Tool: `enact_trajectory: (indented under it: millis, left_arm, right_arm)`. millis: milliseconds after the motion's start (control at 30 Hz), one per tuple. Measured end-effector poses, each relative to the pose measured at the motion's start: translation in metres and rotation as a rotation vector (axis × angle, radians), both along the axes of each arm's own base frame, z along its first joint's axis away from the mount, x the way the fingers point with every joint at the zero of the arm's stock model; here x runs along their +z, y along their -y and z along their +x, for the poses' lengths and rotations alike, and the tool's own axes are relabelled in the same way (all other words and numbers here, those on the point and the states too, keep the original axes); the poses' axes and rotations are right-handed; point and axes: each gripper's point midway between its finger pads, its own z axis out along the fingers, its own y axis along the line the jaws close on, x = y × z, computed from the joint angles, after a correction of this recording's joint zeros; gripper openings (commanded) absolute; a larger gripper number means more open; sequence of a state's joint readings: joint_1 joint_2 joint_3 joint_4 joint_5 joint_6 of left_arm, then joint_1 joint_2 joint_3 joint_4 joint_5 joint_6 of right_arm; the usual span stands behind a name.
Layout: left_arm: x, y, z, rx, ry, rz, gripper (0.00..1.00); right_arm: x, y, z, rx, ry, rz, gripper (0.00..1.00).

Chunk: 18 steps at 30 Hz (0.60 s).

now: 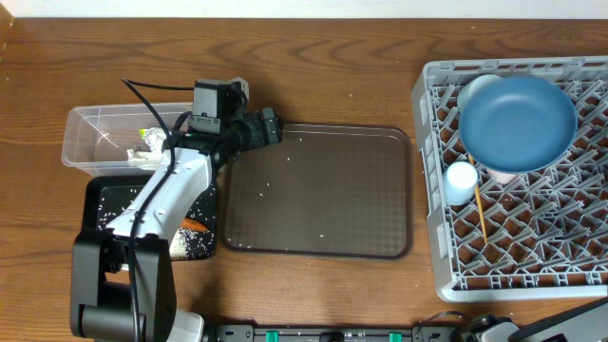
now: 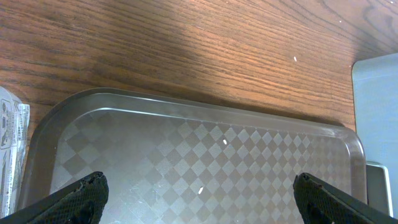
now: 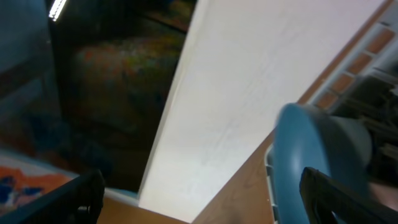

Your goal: Sort waste into correct bins and load items into the dishwasher rack

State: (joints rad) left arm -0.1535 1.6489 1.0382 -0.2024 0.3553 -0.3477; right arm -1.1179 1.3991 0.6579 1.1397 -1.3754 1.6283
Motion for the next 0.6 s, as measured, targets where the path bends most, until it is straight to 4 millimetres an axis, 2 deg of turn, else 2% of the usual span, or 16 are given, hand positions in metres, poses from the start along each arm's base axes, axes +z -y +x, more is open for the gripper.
enact_trajectory:
  millis: [167, 267, 400, 600]
  left_arm:
    - [0.0, 0.0, 0.0, 0.0, 0.0, 0.0, 0.98]
    - [0.0, 0.0, 0.0, 0.0, 0.0, 0.0, 0.98]
    - [0.0, 0.0, 0.0, 0.0, 0.0, 0.0, 0.98]
    - [0.0, 0.0, 0.0, 0.0, 0.0, 0.0, 0.98]
  right_arm:
    - [-0.023, -0.003, 0.009, 0.026, -0.049, 0.025, 0.99]
    - [-0.029, -0.023, 0.022, 0.092, -0.038, -0.037, 0.99]
    - [-0.021, -0.059, 0.037, 0.208, 0.031, -0.178, 0.99]
    - [-0.02, -0.088, 0.047, 0.295, 0.059, -0.215, 0.99]
